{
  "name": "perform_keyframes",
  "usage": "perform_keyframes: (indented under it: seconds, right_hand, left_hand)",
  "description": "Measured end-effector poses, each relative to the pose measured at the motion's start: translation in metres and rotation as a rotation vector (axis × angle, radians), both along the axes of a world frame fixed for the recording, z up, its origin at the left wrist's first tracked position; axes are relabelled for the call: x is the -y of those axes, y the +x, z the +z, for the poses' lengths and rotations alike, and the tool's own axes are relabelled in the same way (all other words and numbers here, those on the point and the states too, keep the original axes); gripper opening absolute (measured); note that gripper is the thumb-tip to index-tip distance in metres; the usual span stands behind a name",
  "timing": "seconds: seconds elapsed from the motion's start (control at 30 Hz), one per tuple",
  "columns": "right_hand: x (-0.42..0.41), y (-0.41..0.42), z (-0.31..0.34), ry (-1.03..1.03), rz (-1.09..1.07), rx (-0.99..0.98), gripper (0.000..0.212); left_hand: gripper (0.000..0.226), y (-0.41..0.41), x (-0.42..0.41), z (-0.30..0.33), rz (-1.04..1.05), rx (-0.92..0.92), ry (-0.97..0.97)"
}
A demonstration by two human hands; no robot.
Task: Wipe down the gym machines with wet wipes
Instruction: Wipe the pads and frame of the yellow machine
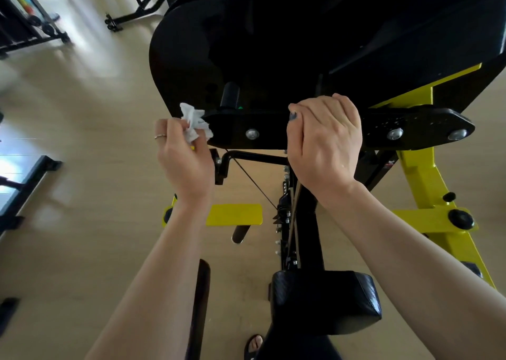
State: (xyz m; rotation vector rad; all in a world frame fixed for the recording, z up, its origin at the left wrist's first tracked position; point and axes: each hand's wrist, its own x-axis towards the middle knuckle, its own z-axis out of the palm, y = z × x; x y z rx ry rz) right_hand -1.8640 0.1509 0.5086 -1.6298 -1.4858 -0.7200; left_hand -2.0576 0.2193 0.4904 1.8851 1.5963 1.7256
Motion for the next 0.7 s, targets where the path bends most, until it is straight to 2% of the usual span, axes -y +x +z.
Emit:
perform_keyframes:
  seconds: [0.1,0.2,0.27,0.5,0.6,0.7]
  right_hand:
    - [-0.001,-0.001,0.000,0.013,-0.007,-0.007,0.033]
    - [-0.001,-0.001,0.000,0.013,-0.008,-0.008,0.034]
    - [0.000,0.000,0.000,0.008,0.005,0.002,0.034]
    - [0.002,0.000,0.002,-0.030,0.053,0.010,0.035]
    - [0.008,0.000,0.008,-0.078,0.104,-0.103,0.038]
    - [0.025,0.006,0.019,-0.085,0.173,-0.425,0.043]
  left_hand:
    - [0.006,0.001,0.001,0.004,-0.041,-0.065,0.006]
    - [0.004,0.016,0.006,0.008,-0.198,-0.278,0.029]
    - [0.004,0.022,0.008,0.009,-0.228,-0.362,0.034]
    - [0.005,0.010,0.003,0.008,-0.016,-0.084,-0.013]
    - [0.005,0.033,0.012,0.015,-0.110,-0.166,0.038]
    - [0.006,0.068,0.023,0.023,-0.241,-0.333,0.069]
